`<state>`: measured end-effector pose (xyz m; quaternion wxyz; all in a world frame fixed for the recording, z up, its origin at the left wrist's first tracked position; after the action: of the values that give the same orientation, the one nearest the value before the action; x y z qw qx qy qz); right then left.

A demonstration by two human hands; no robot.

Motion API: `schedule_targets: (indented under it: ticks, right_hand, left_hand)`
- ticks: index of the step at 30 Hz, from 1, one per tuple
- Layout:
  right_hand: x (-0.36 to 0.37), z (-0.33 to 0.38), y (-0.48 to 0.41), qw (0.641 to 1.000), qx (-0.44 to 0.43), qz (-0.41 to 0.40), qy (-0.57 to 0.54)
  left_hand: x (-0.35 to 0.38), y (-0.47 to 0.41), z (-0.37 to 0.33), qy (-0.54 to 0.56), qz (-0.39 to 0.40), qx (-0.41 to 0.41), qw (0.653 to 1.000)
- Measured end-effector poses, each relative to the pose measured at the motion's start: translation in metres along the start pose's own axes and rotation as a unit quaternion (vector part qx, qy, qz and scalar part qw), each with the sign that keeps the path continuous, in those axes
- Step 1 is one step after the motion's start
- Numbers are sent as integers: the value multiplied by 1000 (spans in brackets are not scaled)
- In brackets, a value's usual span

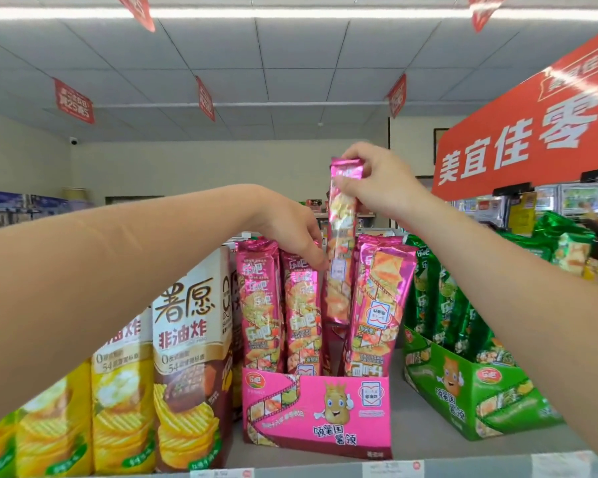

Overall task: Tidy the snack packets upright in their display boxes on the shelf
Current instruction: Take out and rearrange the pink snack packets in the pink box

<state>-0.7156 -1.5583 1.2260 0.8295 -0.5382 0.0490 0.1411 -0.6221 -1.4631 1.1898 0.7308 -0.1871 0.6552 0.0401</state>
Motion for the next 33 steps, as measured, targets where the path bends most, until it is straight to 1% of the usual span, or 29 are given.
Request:
schedule_targets:
  ticks: [2, 7, 10, 14, 16, 18, 21, 23, 25, 28, 30, 33]
  right_hand:
    - [9, -9, 6, 999, 29, 43, 4]
    - [7, -21, 8, 989, 77, 129, 1]
    - [2, -17, 7, 984, 65, 164, 17]
    - [-4, -15, 13, 971, 48, 221, 79]
    - [-7, -11, 16, 970, 26, 231, 69]
    - [-12, -4, 19, 974, 0, 228, 20]
    - [-26, 7, 17, 977, -22, 197, -73]
    - [-31, 12, 15, 973, -19, 210, -98]
    - [-24, 10, 19, 967, -16, 246, -63]
    - [-5, 1, 27, 962, -34, 269, 45]
    - [1, -4, 30, 961, -19, 268, 60]
    - [2, -12, 30, 958, 22, 279, 59]
  left_hand:
    - [-1, 0, -2, 5, -15, 1, 1000]
    - [-2, -5, -2, -2, -16, 9, 1000]
    - [-1, -6, -3, 2, -16, 4, 1000]
    - [-1, -10, -5, -12, -25, -2, 1000]
    - [-3, -10, -5, -8, -20, -16, 1000]
    - [-4, -8, -3, 12, 13, -17, 1000]
    - [-2, -4, 2, -24, 76, -12, 997]
    - [0, -3, 3, -37, 76, -14, 996]
    - [0, -1, 0, -28, 62, -11, 998]
    - [-2, 2, -5, -2, 45, -11, 999]
    - [-2, 4, -7, 4, 40, -15, 999]
    - [-4, 1, -7, 10, -7, -16, 1000]
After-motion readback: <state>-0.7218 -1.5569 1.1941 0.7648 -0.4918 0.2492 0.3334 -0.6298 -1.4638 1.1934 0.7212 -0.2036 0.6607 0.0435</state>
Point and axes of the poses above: each hand's wrist, its own y-axis away from the middle knuckle, its own x-axis out of the palm, z = x × y, the point moved 5 cm from there along -y, towards the middle knuckle, and after that the axes turned 13 degrees about -z, right-handed, at the moved point
